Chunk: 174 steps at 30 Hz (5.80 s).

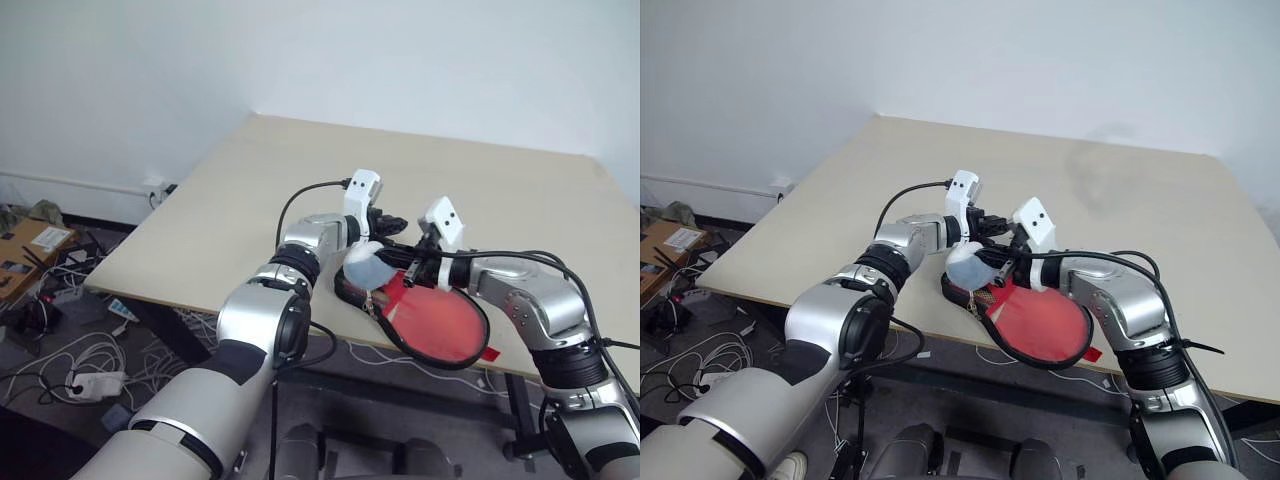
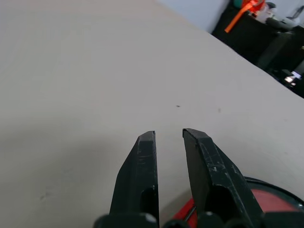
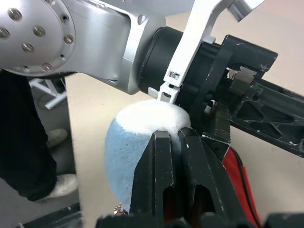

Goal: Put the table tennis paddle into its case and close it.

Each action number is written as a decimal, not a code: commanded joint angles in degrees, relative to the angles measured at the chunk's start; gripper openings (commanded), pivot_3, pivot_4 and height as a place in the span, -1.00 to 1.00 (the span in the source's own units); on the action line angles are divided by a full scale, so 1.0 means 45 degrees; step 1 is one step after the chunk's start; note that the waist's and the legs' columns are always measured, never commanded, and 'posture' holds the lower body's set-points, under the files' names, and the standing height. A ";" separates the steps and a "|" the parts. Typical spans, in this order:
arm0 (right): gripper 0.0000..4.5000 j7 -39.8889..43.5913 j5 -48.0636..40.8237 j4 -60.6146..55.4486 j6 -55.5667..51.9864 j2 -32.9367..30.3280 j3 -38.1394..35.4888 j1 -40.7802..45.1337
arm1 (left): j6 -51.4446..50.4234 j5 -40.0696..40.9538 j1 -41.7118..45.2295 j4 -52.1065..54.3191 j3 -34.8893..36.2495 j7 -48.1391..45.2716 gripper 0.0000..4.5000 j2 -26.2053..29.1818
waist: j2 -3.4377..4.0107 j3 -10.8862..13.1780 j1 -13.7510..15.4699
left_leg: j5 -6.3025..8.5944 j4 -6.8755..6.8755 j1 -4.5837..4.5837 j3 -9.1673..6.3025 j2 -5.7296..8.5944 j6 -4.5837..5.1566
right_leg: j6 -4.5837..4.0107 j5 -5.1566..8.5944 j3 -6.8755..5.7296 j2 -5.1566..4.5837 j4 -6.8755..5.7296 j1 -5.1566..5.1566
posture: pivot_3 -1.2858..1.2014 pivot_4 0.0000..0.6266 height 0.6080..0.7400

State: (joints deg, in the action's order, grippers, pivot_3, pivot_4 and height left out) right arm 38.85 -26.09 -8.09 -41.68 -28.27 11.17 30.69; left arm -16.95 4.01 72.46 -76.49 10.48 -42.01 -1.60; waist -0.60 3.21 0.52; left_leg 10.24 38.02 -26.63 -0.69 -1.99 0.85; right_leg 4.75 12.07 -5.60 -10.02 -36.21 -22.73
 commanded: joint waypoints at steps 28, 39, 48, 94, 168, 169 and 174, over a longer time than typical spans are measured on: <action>-0.25 0.1458 -0.0276 -0.1517 -0.1630 -0.0767 -0.0317 -0.0974 | -0.0325 0.0473 0.0603 0.0013 0.0825 0.1892 -0.62 0.0577 | 0.0004 -0.0006 -0.0121 | -0.0017 0.0037 -0.0005 -0.0006 0.0000 -0.0031 | -0.0009 0.0008 0.0041 0.0009 -0.0123 -0.0065 | 0.03 -1.00 0.21; -0.25 0.1512 -0.2163 -0.1969 -0.2872 -0.0384 -0.1631 -0.0416 | -0.0315 0.0387 0.0584 0.0009 0.0739 0.1838 -0.62 0.0635 | 0.0004 -0.0006 -0.0100 | -0.0017 0.0036 -0.0030 -0.0005 0.0000 -0.0031 | -0.0008 0.0008 0.0045 0.0009 -0.0123 -0.0098 | 0.03 -1.00 0.21; 0.75 0.1276 -0.2905 -0.1692 -0.3346 -0.0336 -0.2624 -0.0205 | -0.0158 0.0097 0.0450 0.0023 0.0460 0.1741 -0.62 0.0708 | 0.0004 -0.0006 -0.0036 | -0.0017 0.0036 -0.0048 -0.0002 0.0000 -0.0030 | -0.0008 0.0007 0.0047 0.0009 -0.0130 -0.0122 | 0.03 -1.00 0.21; -0.70 0.1148 0.0570 0.1861 -0.0874 -0.0765 -0.1217 -0.1795 | -0.4093 0.0354 -0.4322 1.2490 -0.5759 -0.8940 -0.62 0.3980 | 0.0056 0.0012 -0.0106 | -0.0039 0.0059 -0.0079 0.0006 -0.0002 -0.0009 | -0.0023 0.0004 0.0078 0.0015 -0.0154 -0.0151 | 0.03 -1.00 0.21; -0.72 0.0972 0.3087 0.3467 -0.0207 -0.0247 0.0106 -0.1328 | -0.4158 -0.1277 -0.3883 0.7777 -0.7252 -0.6576 -0.99 0.5467 | 0.0197 -0.0187 -0.0118 | -0.0043 -0.0046 0.0036 0.0002 -0.0007 -0.0008 | -0.0109 -0.0020 0.0095 0.0029 -0.0168 -0.0113 | 0.03 -1.00 0.21; -0.72 0.0975 0.3097 0.3483 -0.0198 -0.0238 0.0110 -0.1318 | -0.4112 -0.1281 -0.3860 0.7698 -0.7252 -0.6573 -0.99 0.5463 | 0.0199 -0.0186 -0.0122 | -0.0043 -0.0058 0.0035 0.0001 -0.0009 -0.0008 | -0.0110 -0.0021 0.0090 0.0029 -0.0168 -0.0118 | 0.03 -1.00 0.21; -0.72 0.0992 0.3176 0.3538 -0.0135 -0.0208 0.0161 -0.1316 | -0.4004 -0.1262 -0.3706 0.7300 -0.7116 -0.6443 -0.99 0.5510 | 0.0199 -0.0186 -0.0152 | -0.0043 -0.0230 0.0030 0.0003 -0.0017 -0.0008 | -0.0146 -0.0043 0.0049 0.0031 -0.0105 -0.0127 | 0.03 -1.00 0.21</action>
State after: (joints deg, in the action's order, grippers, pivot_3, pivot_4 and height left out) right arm 43.28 -12.95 6.53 -41.75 -29.09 10.73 24.73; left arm -34.60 0.84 55.88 -40.88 -20.86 -73.09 22.33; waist 0.29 2.37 -0.16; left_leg 10.04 36.88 -26.50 -0.68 -2.07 0.81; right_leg 4.06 11.86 -5.40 -9.88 -36.68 -23.32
